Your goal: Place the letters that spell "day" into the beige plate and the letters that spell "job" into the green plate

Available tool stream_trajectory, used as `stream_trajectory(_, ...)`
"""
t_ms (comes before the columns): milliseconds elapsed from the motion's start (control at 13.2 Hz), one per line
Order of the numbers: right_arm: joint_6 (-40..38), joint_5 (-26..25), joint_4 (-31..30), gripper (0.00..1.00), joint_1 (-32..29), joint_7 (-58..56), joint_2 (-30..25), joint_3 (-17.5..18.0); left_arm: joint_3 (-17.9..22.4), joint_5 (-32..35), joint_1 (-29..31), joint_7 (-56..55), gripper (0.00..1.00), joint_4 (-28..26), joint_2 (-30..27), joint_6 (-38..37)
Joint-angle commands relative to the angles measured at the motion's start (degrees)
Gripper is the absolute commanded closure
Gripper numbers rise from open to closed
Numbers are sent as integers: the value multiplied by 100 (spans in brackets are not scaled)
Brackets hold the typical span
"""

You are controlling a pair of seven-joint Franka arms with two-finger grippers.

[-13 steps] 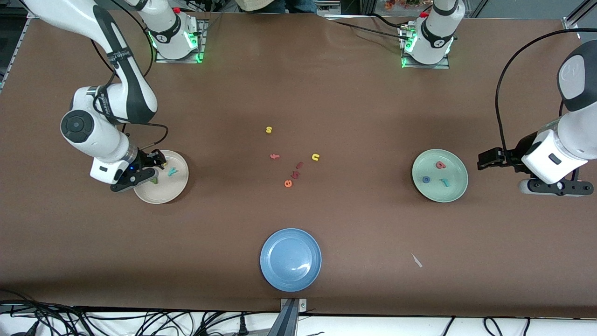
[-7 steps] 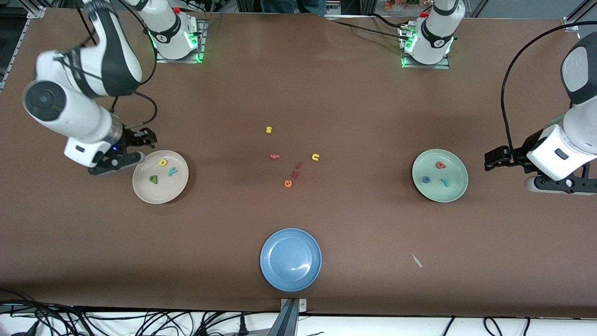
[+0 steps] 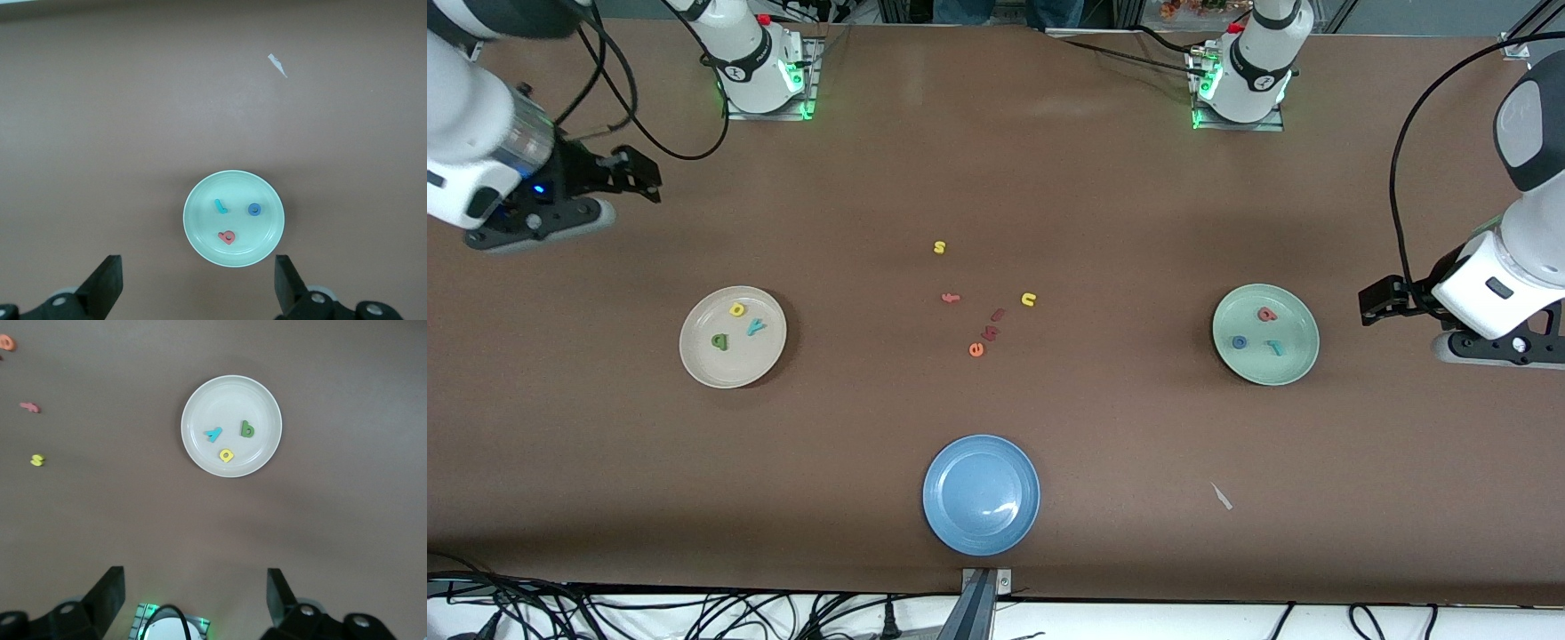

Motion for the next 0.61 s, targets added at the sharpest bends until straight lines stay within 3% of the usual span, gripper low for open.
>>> stream_trajectory(0,-171,156,263,2,42,-14,-14,-394,29,122,31,49,0,44,41,30)
stream_trajectory(227,162,148,158,2,305,3,21,-790,29,131,40,49,0,44,49,39)
stream_trajectory(530,339,139,52,2,411,117,73,-800,29,122,31,41,0,44,58,30)
